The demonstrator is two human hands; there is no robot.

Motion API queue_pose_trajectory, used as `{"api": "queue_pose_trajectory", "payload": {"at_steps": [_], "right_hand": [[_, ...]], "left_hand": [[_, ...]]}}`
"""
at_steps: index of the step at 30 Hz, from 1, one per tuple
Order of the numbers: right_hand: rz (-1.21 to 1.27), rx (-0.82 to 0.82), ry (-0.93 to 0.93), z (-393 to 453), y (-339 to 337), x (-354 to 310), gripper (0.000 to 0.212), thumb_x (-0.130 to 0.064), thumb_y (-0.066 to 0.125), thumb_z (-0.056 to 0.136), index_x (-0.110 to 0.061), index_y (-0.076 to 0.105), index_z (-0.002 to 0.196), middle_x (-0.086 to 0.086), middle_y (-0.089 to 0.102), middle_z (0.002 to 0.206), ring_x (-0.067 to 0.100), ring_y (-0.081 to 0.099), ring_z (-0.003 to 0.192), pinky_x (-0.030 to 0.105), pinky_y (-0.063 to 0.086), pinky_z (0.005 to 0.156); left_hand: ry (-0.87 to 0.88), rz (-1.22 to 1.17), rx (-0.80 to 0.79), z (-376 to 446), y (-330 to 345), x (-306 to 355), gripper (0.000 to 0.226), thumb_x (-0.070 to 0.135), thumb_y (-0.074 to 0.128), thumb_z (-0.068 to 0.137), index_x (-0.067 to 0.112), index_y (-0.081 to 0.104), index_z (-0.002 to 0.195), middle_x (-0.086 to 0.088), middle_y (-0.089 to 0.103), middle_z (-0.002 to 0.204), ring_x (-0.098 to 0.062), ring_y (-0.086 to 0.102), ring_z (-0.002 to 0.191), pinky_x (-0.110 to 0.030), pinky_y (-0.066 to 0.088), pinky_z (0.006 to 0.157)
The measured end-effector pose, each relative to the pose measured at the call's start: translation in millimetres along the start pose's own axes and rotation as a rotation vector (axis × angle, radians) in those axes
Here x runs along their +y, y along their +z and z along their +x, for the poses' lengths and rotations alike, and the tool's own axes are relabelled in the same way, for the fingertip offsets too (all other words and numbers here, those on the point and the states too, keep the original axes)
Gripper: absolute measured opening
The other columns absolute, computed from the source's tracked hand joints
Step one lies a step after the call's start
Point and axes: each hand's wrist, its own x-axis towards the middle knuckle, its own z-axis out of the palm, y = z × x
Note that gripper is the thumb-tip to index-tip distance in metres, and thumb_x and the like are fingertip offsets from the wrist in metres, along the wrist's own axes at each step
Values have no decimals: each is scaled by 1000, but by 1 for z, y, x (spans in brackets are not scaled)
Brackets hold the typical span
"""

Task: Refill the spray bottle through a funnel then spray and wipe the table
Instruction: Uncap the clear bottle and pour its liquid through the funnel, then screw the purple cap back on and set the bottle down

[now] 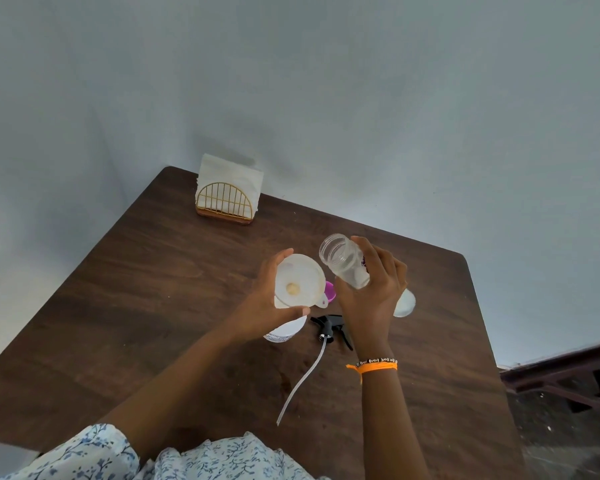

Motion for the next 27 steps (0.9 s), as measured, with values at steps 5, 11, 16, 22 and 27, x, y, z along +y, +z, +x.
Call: {"api": "queue_pose_trajectory", "payload": {"at_steps": [5, 11, 16, 22, 27], "right_hand": [[108, 20, 50, 13, -6, -5, 58, -18, 84, 59, -13, 62, 113, 2, 65, 104, 20, 48, 97, 20, 40, 77], [237, 32, 145, 25, -8, -17, 59, -22, 84, 62, -11, 60, 114, -11, 55, 103, 15, 51, 99, 37, 48, 84], [332, 16, 245, 37, -7, -20, 56, -31, 78, 65, -17, 58, 115, -10, 61, 108, 17, 56, 105, 43, 49, 89], [503, -11, 314, 67, -14, -25, 52, -21, 75, 74, -18, 53, 121, -9, 62, 107, 7, 59, 98, 23, 48, 84], [653, -28, 307, 93, -18, -37, 51, -17, 72, 78, -15, 49, 124, -7, 61, 114, 3, 59, 103, 25, 49, 90]], "left_hand": [[-3, -15, 14, 0, -1, 2, 97, 27, 77, 71, 34, 10, 140, 9, 15, 151, 3, 19, 123, -21, 21, 101], [5, -100, 20, -1, -3, 10, 108, 21, 81, 67, 34, 3, 140, 6, 14, 151, 1, 20, 122, -21, 22, 100], [-35, -108, -23, 2, -6, 10, 109, 46, 78, 62, 43, 0, 138, 8, 15, 152, -2, 24, 123, -31, 27, 105], [-44, -143, 80, 13, -11, 16, 77, 49, 60, 78, 49, 5, 131, 5, 29, 144, -13, 36, 128, -27, 35, 98], [55, -97, 118, 36, -25, 38, 84, 49, 67, 74, 47, 10, 135, 9, 28, 144, -9, 29, 131, -29, 31, 101]]}}
